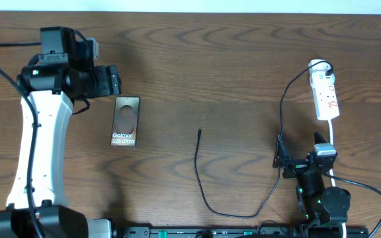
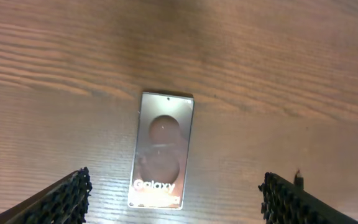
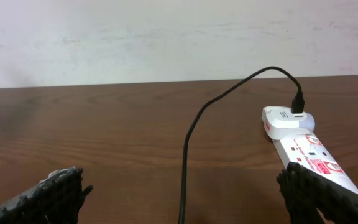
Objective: Plug charger to phone and switch on socket
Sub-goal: 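Raise the left arm and lower the left gripper over the phone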
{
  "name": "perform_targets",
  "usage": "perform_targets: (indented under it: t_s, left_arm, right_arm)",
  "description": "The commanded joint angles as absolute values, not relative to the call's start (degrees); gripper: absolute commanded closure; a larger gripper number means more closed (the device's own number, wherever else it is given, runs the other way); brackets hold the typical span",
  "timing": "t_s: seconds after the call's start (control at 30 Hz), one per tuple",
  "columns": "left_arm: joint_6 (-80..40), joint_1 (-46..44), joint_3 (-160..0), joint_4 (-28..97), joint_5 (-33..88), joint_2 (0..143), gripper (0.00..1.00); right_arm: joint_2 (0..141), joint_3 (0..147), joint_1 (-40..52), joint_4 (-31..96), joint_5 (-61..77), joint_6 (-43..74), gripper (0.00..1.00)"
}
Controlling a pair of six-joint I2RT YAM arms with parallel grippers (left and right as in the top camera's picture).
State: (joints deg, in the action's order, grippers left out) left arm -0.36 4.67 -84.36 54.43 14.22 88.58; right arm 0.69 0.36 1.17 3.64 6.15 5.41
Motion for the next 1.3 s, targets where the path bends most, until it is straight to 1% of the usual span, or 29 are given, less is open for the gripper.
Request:
perform_targets:
  t_s: [0.0, 0.2, 0.27, 0.3, 0.33, 0.37, 0.4, 0.43, 0.47, 0.77, 0.83, 0.93, 1.07, 1.27]
  left_arm:
    - [0.4, 4.7, -85.5, 54.8, 15.9, 88.5, 0.14]
    - [0.4, 4.7, -85.5, 54.8, 15.9, 88.5, 0.14]
    - [0.4, 4.7, -85.5, 55.0, 15.9, 88.5, 0.15]
    - [0.4, 4.7, -85.5, 55.2, 15.8, 88.5, 0.39]
    - [0.4, 4.7, -85.5, 55.0, 15.6, 88.5, 0.66]
    - [0.4, 4.7, -85.5, 54.8, 15.6, 88.5, 0.71]
    - [0.4, 4.7, -85.5, 54.6, 15.6, 88.5, 0.64]
    - [0.4, 4.7, -85.5, 54.6, 15.7, 88.5, 0.24]
    - [0.1, 4.7, -85.5, 54.6, 15.8, 88.5, 0.00]
    - [2.0, 4.4, -85.5, 55.5, 15.7, 88.8, 0.01]
    - [2.4, 3.7, -85.5, 56.2, 13.2, 89.7, 0.00]
    - [3.1, 2.3, -85.5, 57.7, 9.3, 91.8, 0.01]
    - [5.2, 0.8, -85.5, 59.4, 9.3, 95.2, 0.00]
    - [5.1, 0.5, -85.5, 59.5, 9.1, 100.7, 0.00]
  right_arm:
    - [0.4, 0.3, 1.5, 3.9, 5.9, 4.6, 0.01]
    - [0.4, 0.3, 1.5, 3.9, 5.9, 4.6, 0.01]
    - [0.4, 0.3, 1.5, 3.9, 5.9, 4.6, 0.01]
    - [0.4, 0.3, 1.5, 3.9, 5.9, 4.6, 0.01]
    - [0.4, 0.3, 1.5, 3.9, 5.9, 4.6, 0.01]
    - [0.4, 0.3, 1.5, 3.9, 5.9, 4.6, 0.01]
    - [0.4, 0.3, 1.5, 3.9, 5.9, 4.6, 0.01]
    - [0.4, 0.3, 1.5, 3.9, 5.9, 4.6, 0.01]
    - [0.4, 0.3, 1.5, 3.9, 5.9, 4.6, 0.01]
    - [0.4, 0.3, 1.5, 3.9, 5.9, 4.6, 0.01]
    - [0.4, 0.3, 1.5, 3.9, 5.9, 4.6, 0.01]
    - [0.4, 0.3, 1.5, 3.9, 5.9, 4.6, 0.01]
    - [0.4, 0.3, 1.5, 3.9, 5.9, 4.6, 0.01]
    - [0.4, 0.3, 1.5, 3.9, 5.9, 4.6, 0.01]
